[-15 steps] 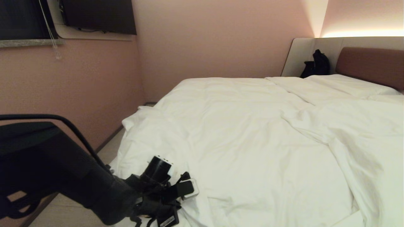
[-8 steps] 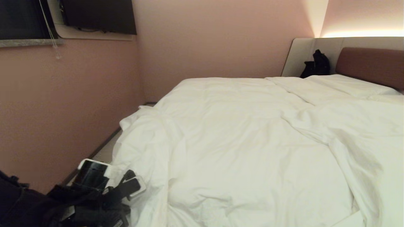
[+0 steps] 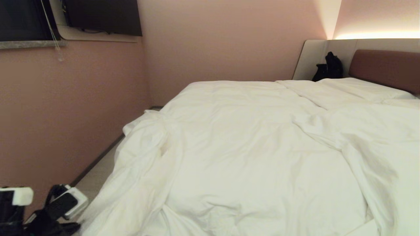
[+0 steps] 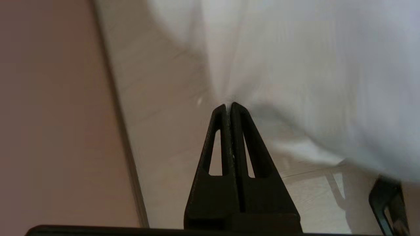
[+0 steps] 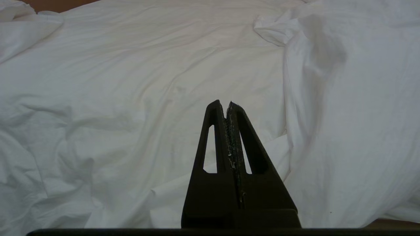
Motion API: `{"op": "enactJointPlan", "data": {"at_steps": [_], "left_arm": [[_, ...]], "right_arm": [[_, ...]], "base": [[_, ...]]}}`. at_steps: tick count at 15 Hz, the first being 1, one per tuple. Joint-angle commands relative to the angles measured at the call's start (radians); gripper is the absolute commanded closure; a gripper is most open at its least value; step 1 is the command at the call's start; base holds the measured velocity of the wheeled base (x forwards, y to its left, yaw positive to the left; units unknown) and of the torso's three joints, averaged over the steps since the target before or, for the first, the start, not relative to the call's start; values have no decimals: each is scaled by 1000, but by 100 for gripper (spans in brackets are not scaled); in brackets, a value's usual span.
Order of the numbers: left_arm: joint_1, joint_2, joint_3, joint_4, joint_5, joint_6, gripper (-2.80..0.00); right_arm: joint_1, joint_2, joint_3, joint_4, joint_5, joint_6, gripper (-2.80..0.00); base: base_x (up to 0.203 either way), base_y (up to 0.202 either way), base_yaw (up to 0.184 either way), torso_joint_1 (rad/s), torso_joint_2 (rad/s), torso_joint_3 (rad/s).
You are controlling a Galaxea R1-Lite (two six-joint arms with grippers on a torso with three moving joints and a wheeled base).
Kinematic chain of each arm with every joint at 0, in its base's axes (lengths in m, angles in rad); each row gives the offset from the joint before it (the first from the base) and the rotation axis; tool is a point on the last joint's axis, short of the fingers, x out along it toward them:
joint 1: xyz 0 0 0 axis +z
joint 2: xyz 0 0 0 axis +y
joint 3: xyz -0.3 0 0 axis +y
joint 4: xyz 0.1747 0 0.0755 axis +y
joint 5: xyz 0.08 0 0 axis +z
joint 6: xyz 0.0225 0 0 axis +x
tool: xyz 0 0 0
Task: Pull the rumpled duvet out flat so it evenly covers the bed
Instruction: Flatten the corners of the folded blanket
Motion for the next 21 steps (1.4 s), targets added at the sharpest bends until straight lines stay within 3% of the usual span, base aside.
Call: {"op": "enactJointPlan", "data": {"at_steps": [1,3,5,9,10,14,16,18,21], "left_arm": [[147,-210,70,10,0,2,0],[249,-346,99,71,0,-3,0],[318,-502,93,200,-1,-23,0],[363,-725,-41,534,-25,-98,0],[359,-737,-63,550,-89,-101,0],[350,-721,-172,566,-526,-94,0],[347,-631,-231,569,-601,-89,0],[327,-531,-288,563,-625,-90,0],[181,-382,-376,558,-656,-108,0]], "right_arm": [[0,0,0,0,1,-1,0],[0,0,0,0,1,-1,0],[0,0,0,0,1,-1,0],[0,0,0,0,1,-1,0],[0,0,0,0,1,0,0],[0,0,0,0,1,-1,0],[0,0,0,0,0,0,0],[0,0,0,0,1,0,0],[0,0,0,0,1,0,0]], "base": [[0,0,0,0,0,0],[0,0,0,0,0,0],[0,0,0,0,0,0],[0,0,0,0,0,0],[0,0,0,0,0,0],[0,0,0,0,0,0],[0,0,0,0,0,0],[0,0,0,0,0,0],[0,0,0,0,0,0]]}}
